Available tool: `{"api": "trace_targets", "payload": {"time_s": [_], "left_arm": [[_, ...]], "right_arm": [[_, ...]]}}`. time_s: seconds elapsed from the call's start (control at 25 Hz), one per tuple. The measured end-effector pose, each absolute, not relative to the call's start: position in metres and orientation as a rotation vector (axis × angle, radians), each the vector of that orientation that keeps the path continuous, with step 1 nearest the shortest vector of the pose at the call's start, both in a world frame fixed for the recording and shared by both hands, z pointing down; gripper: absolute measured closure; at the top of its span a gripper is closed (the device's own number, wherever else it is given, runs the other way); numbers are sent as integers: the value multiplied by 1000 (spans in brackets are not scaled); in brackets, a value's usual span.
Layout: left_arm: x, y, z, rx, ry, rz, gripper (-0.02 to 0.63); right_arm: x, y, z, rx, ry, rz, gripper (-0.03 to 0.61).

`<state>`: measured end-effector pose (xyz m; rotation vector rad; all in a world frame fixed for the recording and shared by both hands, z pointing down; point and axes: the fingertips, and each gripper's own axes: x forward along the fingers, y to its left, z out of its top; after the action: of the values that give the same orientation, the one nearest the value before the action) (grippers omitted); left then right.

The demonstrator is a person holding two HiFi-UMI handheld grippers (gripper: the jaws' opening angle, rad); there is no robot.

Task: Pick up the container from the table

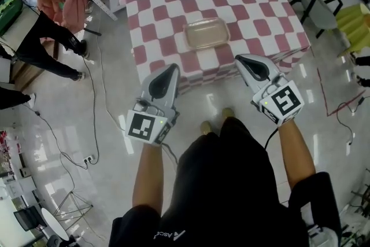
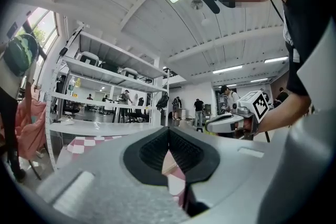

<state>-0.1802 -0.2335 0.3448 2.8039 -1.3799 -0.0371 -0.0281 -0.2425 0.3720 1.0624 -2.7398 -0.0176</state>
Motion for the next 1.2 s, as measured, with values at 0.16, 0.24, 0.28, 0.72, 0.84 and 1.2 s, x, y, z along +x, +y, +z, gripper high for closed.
{"api": "trace_targets", "payload": {"time_s": [0.16,0.24,0.28,0.72,0.84,1.2], "left_arm": [[-180,-251,351,2780,-1399,-2,603],[-181,-261,354,2764,-1425,19,603],[-182,-266,356,2756,-1438,27,603],[-179,-318,387,2635,-1535,65,603],[-175,-323,391,2610,-1552,76,603],[-176,-322,407,2544,-1591,120,603]], "right_arm": [[-23,-267,384,1031,-2708,-6,575],[-22,-281,392,1016,-2685,-6,575],[-20,-290,397,1013,-2672,-2,575],[-1,-385,469,1088,-2495,405,466],[6,-404,491,1165,-2415,521,452],[10,-429,527,1249,-2288,714,479]]}}
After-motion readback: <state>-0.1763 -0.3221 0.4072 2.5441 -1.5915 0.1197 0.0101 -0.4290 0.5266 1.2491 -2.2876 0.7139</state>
